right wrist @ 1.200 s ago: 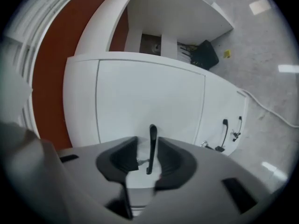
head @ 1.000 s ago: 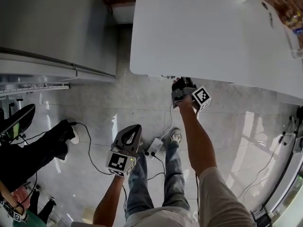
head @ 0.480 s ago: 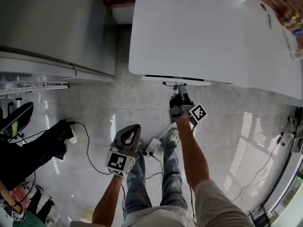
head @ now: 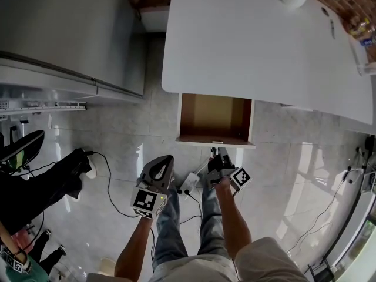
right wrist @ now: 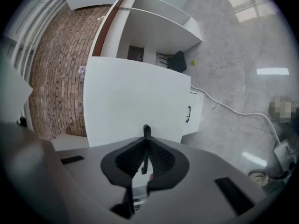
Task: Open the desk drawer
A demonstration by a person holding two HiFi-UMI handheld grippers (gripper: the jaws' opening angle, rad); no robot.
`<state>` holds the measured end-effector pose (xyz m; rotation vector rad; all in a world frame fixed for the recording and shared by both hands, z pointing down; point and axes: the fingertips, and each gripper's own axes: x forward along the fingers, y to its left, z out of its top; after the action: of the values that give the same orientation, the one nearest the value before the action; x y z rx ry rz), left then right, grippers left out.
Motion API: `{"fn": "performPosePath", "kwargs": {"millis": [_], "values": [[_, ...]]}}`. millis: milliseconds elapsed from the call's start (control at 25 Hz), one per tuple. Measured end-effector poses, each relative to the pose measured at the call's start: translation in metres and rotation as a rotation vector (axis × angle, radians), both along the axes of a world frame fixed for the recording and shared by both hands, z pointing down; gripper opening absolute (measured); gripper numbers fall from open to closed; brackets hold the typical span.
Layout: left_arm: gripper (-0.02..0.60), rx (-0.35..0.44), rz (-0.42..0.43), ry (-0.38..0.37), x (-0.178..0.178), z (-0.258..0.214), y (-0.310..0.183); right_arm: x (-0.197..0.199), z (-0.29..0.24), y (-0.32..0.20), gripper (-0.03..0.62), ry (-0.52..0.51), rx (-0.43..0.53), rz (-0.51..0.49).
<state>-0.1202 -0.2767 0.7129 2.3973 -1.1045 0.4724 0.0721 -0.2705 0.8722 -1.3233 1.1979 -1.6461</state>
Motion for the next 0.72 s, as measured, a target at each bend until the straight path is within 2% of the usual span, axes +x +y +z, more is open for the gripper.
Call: {"fn": "performPosePath", "kwargs": {"millis": [400, 720], "values": [[0.012, 0.006, -0.009, -0.003, -0.002, 0.001, 0.003, 0.002, 0.049, 0.020, 0.031, 0.013, -0.129, -0.002], [0.012, 0.004, -0.011, -0.001, 0.000, 0.002, 0.003, 0.007, 0.062, 0.023, 0.031, 0.008, -0.136, 0.041]]}}
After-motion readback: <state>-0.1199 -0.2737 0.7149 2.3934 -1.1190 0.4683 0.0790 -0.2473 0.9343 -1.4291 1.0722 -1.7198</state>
